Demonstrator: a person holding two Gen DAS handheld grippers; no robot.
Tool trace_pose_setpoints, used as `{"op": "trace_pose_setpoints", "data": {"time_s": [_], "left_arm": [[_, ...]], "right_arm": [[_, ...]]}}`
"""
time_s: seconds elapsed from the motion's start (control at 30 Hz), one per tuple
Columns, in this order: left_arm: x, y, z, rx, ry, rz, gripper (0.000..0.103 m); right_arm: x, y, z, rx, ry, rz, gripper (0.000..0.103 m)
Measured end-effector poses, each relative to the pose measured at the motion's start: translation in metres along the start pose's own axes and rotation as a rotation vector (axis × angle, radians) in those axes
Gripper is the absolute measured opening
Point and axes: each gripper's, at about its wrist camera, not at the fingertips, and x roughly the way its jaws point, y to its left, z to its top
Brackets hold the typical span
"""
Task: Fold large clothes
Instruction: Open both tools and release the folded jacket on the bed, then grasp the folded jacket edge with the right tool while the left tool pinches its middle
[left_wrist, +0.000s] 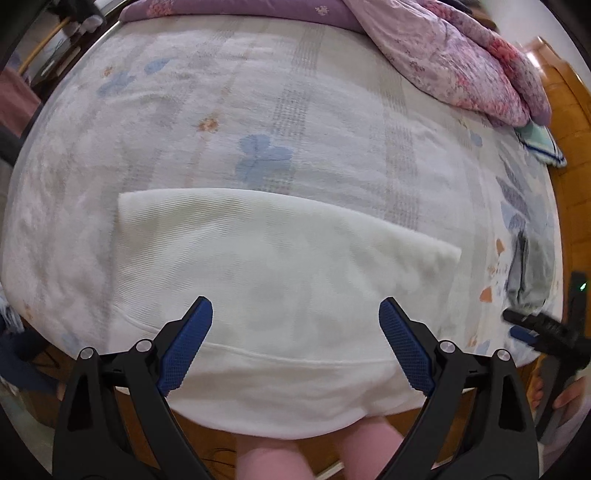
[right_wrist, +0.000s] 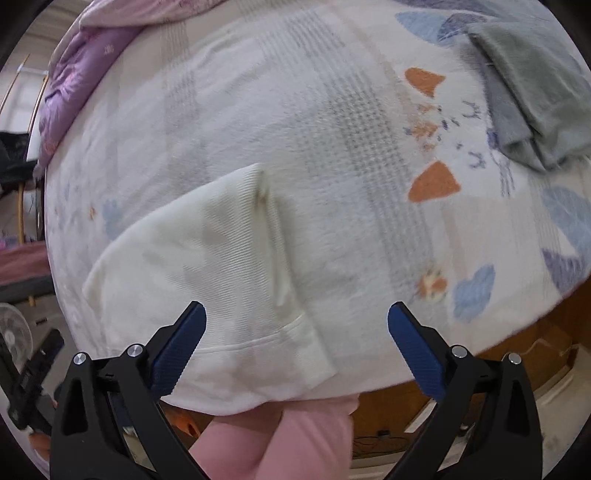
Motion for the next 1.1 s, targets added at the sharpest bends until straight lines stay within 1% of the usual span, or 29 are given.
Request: {"op": "trace_pose_setpoints", "data": {"time_s": [0.03, 0.13, 0.2, 0.23, 0.33, 0.4, 0.47, 0.53, 0.6, 0.63, 0.7, 0.77, 0.8, 0.83, 0.87, 0.93, 0.97, 1.0, 1.03, 1.07, 1.1], "left_arm": [[0.005, -0.006, 0.001, -0.019, 0.0, -0.005, 0.092], [0.017, -0.019, 0.001, -0.029, -0.011, -0.011, 0.092], [0.028, -0.028, -0.001, -0.014, -0.002, 0.01, 0.092], [0.032, -0.03, -0.003, -0.009, 0.002, 0.015, 0.092], [0.047, -0.036, -0.01, 0.003, 0.005, 0.006, 0.092], [0.057, -0.038, -0.014, 0.008, 0.028, 0.014, 0.092], [0.07, -0.036, -0.018, 0.005, 0.064, 0.024, 0.092], [0.079, -0.034, -0.02, 0.005, 0.096, 0.036, 0.092], [0.087, -0.03, -0.02, 0.002, 0.131, 0.051, 0.092], [0.089, -0.028, -0.02, 0.0, 0.144, 0.051, 0.092], [0.089, -0.024, -0.021, -0.001, 0.148, 0.045, 0.092], [0.089, -0.022, -0.021, 0.003, 0.156, 0.034, 0.092], [0.089, -0.021, -0.021, 0.006, 0.163, 0.032, 0.092], [0.091, -0.02, -0.021, 0.011, 0.174, 0.039, 0.092], [0.092, -0.02, -0.02, 0.013, 0.181, 0.042, 0.092], [0.094, -0.018, -0.02, 0.009, 0.19, 0.043, 0.092], [0.095, -0.017, -0.02, 0.004, 0.193, 0.044, 0.092], [0.095, -0.015, -0.02, -0.004, 0.194, 0.044, 0.092], [0.095, -0.013, -0.02, -0.018, 0.193, 0.036, 0.092], [0.095, -0.011, -0.02, -0.026, 0.195, 0.029, 0.092], [0.096, -0.009, -0.02, -0.036, 0.198, 0.022, 0.092]], "right_arm": [[0.007, -0.007, 0.006, -0.016, 0.019, 0.003, 0.095], [0.027, -0.025, 0.018, -0.068, 0.055, 0.03, 0.095], [0.041, -0.036, 0.022, -0.086, 0.079, 0.024, 0.095], [0.049, -0.042, 0.023, -0.091, 0.089, 0.034, 0.095], [0.066, -0.056, 0.026, -0.102, 0.08, 0.079, 0.095], [0.079, -0.063, 0.026, -0.091, 0.092, 0.102, 0.095], [0.093, -0.069, 0.024, -0.066, 0.112, 0.177, 0.095], [0.102, -0.07, 0.023, -0.055, 0.118, 0.195, 0.096], [0.106, -0.066, 0.023, -0.055, 0.106, 0.241, 0.096], [0.107, -0.063, 0.022, -0.056, 0.108, 0.298, 0.096], [0.108, -0.056, 0.022, -0.042, 0.146, 0.407, 0.095], [0.108, -0.049, 0.021, -0.038, 0.163, 0.506, 0.095], [0.109, -0.042, 0.02, -0.069, 0.155, 0.495, 0.095], [0.113, -0.038, 0.021, -0.079, 0.156, 0.463, 0.096], [0.125, -0.033, 0.021, -0.092, 0.186, 0.448, 0.096], [0.134, -0.032, 0.023, -0.063, 0.194, 0.464, 0.097], [0.136, -0.034, 0.026, -0.039, 0.197, 0.494, 0.097], [0.136, -0.036, 0.028, -0.02, 0.207, 0.549, 0.096], [0.14, -0.035, 0.025, 0.014, 0.262, 0.679, 0.095], [0.146, -0.032, 0.024, 0.026, 0.312, 0.742, 0.095], [0.15, -0.025, 0.021, -0.013, 0.334, 0.72, 0.094]]}}
